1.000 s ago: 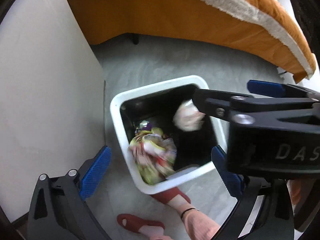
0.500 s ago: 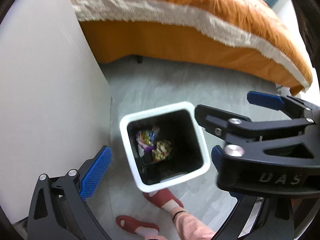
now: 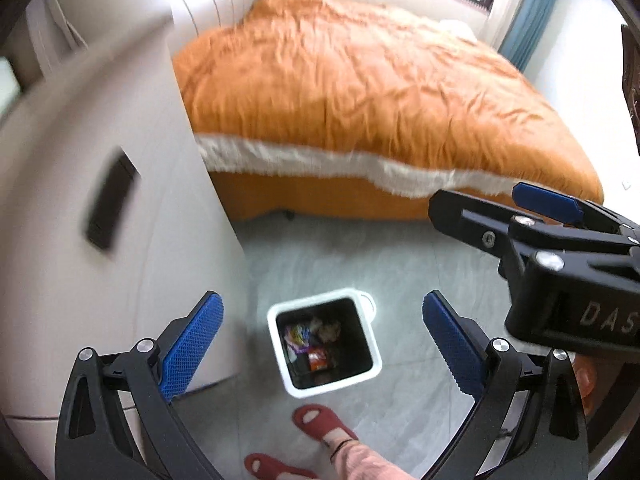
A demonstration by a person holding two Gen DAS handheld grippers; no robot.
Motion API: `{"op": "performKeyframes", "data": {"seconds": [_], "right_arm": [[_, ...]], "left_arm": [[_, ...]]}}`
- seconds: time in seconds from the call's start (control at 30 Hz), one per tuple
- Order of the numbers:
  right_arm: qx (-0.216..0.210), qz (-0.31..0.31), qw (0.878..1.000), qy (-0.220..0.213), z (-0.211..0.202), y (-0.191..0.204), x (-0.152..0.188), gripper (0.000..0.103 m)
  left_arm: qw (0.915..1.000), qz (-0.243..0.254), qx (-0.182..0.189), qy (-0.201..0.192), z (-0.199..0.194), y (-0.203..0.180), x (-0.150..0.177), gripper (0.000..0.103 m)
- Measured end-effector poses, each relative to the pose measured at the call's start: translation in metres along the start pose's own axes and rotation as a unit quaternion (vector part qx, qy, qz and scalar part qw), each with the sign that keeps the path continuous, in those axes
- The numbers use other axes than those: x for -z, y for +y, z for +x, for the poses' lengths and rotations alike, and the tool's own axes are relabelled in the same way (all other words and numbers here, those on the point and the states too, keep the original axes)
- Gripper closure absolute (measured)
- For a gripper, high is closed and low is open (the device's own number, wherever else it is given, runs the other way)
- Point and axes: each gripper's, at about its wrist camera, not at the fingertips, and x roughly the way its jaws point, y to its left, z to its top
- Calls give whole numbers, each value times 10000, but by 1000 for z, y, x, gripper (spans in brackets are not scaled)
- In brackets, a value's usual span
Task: Collect trash
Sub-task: 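Raise both open tools from the bin back to the desk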
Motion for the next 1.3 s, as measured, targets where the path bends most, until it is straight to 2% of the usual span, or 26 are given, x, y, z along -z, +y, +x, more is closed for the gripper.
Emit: {"op": "performKeyframes", "data": {"seconds": [0.1,0.27,0.37,0.63,0.97,1.17,1.3], "right_arm": [[-124,-54,9994,-312,-35,10,-17,4],[-477,-319,9956,-736,-79,44,-39,4],[-584,-570,9922,-946,-96,70,-46,4],[-1310,-1130,9776,-1194,-118,153,-67,4],[-1883,-1865,9564,-1224,-116,258,-72,4],[-2006,-2236,9482,-1034,-84,310,-68,4],[-1778,-2660,9429,-923,-45,342,-59,4]], "left_arm": [[9993,38,-75,-361,-43,1,-11,5],[9952,-87,-409,-880,-106,14,-20,5],[9905,-245,-671,-1179,-143,33,-20,5],[9746,-748,-1360,-1615,-206,94,-8,5],[9479,-1495,-2032,-1943,-262,173,17,5],[9312,-1838,-2557,-1837,-274,226,37,5],[9199,-2110,-2842,-1687,-276,268,56,5]]}}
